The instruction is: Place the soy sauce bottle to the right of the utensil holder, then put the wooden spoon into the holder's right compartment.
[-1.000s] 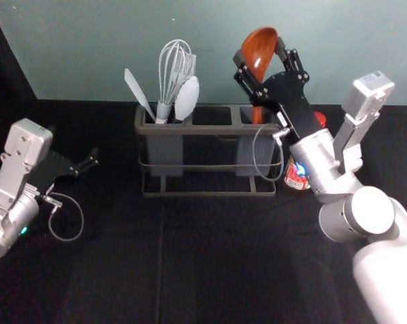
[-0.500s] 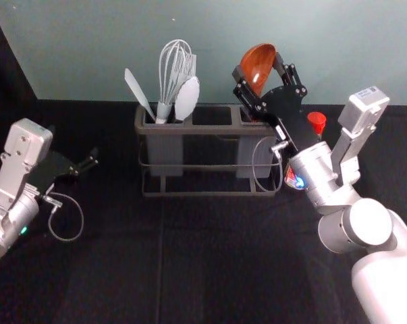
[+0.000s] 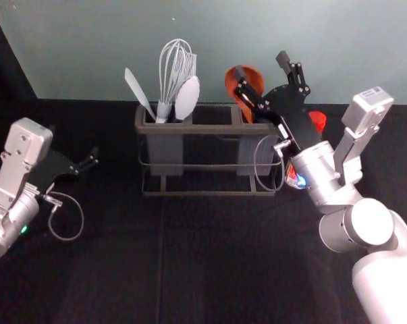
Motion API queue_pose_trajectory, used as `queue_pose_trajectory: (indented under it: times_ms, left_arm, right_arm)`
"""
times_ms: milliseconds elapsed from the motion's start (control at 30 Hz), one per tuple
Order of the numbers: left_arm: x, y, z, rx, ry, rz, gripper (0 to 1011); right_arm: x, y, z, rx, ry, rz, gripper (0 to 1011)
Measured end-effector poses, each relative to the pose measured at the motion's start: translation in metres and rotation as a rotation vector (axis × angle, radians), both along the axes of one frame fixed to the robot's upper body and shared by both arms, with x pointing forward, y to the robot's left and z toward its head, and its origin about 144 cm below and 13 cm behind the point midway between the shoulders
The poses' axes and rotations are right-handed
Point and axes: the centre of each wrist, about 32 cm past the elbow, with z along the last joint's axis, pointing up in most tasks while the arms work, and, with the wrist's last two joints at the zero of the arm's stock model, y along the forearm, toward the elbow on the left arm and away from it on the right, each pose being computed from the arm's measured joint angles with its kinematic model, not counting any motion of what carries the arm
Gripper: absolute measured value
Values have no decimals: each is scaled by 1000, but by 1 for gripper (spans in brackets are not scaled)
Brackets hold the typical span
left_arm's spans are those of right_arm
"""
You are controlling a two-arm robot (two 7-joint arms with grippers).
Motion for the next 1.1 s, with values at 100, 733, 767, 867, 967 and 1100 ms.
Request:
queue_pose_trajectory:
  times_ms: [100, 733, 767, 867, 967, 1100]
  left_arm:
    - [0, 0, 0, 0, 0, 0, 1011]
    - [0, 0, 0, 0, 0, 0, 1011]
    - [0, 0, 0, 0, 0, 0, 1011]
    - [0, 0, 0, 0, 0, 0, 1011]
    - [0, 0, 0, 0, 0, 0, 1011]
    - [0, 0, 0, 0, 0, 0, 1011]
  right_arm:
    - [0, -1, 3, 9, -11, -2, 1002]
    - [-14, -28, 42, -2, -127, -53, 1003]
    - [-14, -31, 44, -7, -133, -59, 1003]
    - [-17, -41, 50, -22, -151, -83, 1002]
    - [-20, -54, 56, -37, -166, -114, 1003]
    - [-24, -71, 63, -57, -163, -165, 1002]
